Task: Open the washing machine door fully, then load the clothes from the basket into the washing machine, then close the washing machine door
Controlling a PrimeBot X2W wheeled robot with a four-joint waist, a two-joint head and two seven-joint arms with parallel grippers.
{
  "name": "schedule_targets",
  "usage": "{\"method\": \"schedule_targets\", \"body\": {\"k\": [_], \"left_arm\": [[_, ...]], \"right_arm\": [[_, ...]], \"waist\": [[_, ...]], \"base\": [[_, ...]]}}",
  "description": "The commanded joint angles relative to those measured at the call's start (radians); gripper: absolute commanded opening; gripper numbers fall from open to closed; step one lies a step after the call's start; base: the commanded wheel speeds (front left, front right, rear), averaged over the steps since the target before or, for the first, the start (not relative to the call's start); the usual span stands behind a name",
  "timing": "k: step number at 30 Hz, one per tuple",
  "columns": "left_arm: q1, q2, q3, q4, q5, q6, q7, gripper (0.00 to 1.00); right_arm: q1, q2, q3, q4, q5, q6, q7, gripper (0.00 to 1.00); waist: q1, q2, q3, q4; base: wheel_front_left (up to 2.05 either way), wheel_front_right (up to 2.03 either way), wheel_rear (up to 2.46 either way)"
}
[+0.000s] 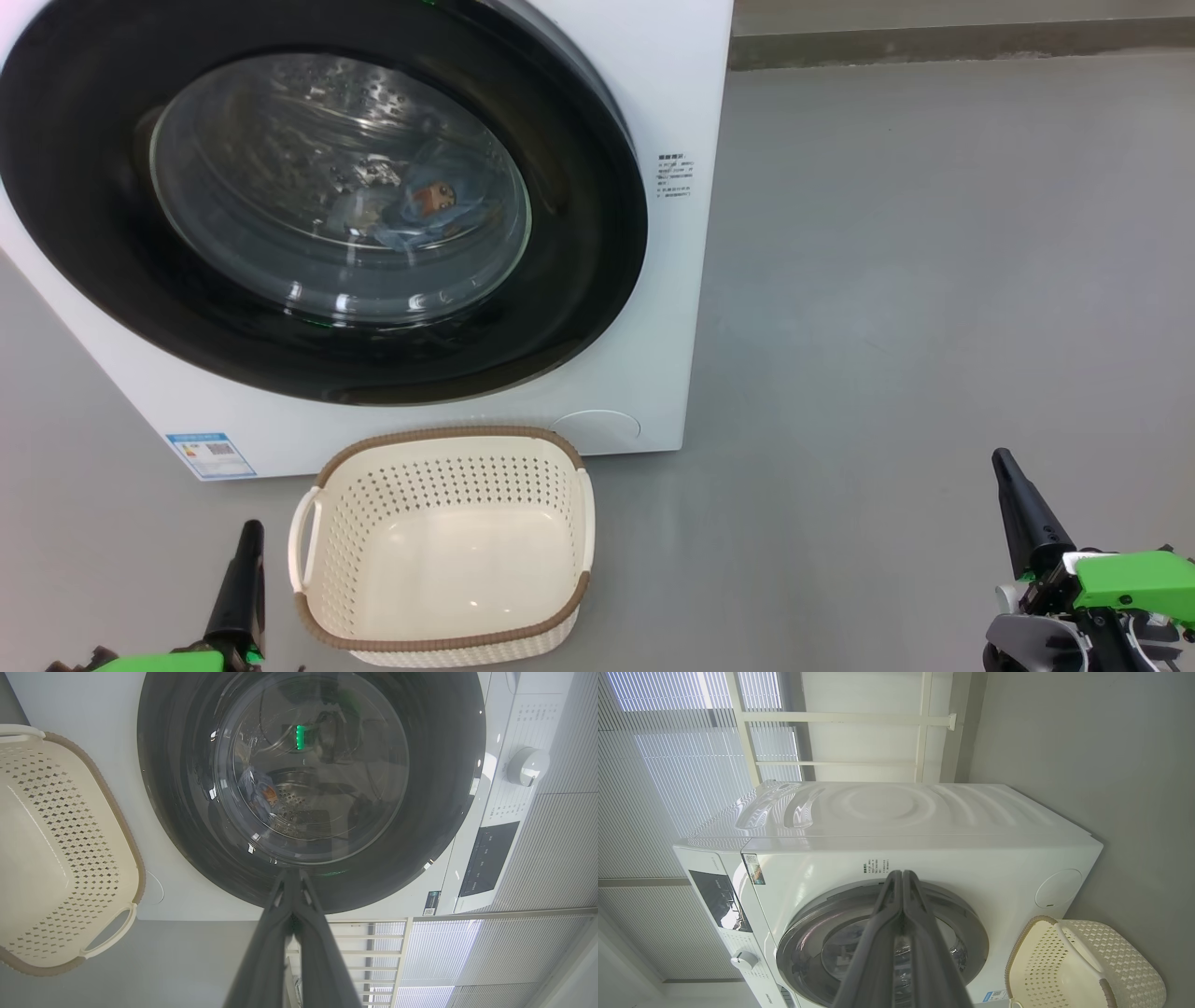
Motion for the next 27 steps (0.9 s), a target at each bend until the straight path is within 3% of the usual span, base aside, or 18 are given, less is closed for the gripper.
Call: {"method": "schedule_targets", "body": {"k": [1,27], "left_arm": [[-0.043,0.009,0.031,-0.017,-0.009,0.0,0.006,0.0],[-0.043,0.009,0.031,-0.017,-0.009,0.0,0.006,0.0]], "right_arm": [[-0.042,-0.008,0.019,-0.025,-0.005,0.002,0.007,0.0],[-0.043,-0.006,0.017,-0.024,-0.008,0.002,0.009,0.0]], "waist": [[0.0,0.0,0.0,0.0],[0.0,0.0,0.0,0.0]], "base": [[0.0,0.0,0.0],[0.0,0.0,0.0]]}}
